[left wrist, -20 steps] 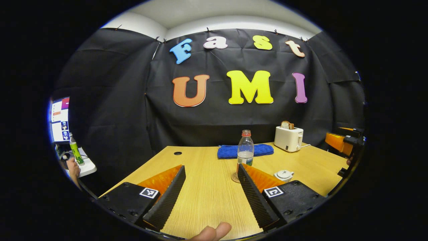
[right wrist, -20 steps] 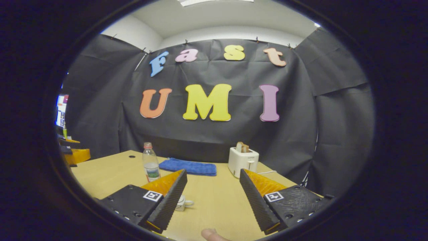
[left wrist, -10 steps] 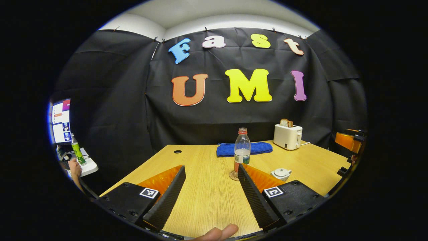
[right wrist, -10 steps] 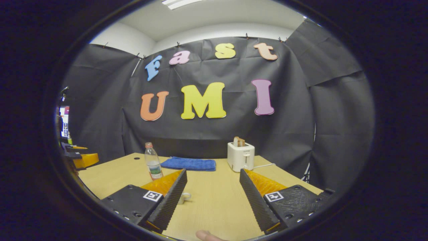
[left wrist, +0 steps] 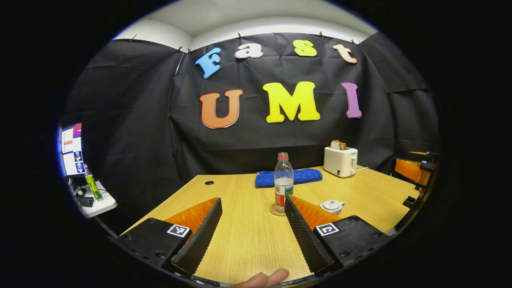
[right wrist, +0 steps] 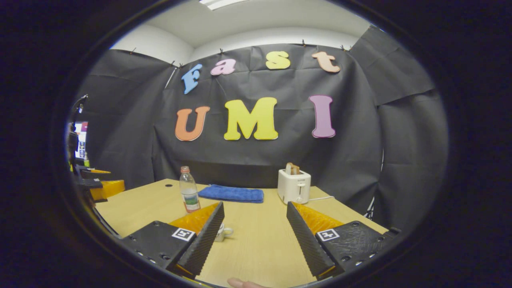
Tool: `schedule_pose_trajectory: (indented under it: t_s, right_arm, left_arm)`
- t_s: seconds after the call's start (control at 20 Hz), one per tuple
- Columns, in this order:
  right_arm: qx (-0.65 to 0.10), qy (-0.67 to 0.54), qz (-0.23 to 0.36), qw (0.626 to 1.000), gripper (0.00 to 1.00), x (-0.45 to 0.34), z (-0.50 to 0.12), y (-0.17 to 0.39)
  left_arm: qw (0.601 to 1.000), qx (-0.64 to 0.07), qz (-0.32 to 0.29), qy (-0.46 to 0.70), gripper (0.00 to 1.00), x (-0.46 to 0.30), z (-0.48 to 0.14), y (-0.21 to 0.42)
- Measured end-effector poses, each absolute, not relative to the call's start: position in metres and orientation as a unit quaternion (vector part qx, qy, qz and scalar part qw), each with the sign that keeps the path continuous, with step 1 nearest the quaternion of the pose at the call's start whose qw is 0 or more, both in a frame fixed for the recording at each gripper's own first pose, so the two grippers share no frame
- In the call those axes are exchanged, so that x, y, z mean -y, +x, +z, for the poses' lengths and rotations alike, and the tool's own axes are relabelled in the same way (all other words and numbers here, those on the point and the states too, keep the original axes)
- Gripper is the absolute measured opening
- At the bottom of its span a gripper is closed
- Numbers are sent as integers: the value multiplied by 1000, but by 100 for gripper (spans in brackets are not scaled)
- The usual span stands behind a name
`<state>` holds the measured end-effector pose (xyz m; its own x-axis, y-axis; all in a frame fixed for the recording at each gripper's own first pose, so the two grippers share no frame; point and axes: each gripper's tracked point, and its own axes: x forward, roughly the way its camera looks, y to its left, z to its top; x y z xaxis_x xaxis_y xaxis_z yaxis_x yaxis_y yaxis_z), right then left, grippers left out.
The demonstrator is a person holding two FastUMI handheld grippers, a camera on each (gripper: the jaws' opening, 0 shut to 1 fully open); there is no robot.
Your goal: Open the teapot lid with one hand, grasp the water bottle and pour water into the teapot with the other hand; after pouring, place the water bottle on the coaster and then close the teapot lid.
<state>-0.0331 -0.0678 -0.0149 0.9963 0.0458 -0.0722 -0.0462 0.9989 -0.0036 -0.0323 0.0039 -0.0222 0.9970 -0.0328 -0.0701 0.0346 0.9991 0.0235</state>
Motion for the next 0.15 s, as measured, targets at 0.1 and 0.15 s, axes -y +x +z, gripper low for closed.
schedule_pose_trajectory:
  t_s: [0.1, 0.15]
  right_arm:
    - [-41, -1, 25, 999, 94, 66, -17, -33]
    - [-42, 0, 26, 999, 94, 67, -18, -33]
  left_arm:
    - [999, -34, -20, 10, 98, -3, -22, -33]
    - [999, -35, -20, 9, 98, -4, -22, -33]
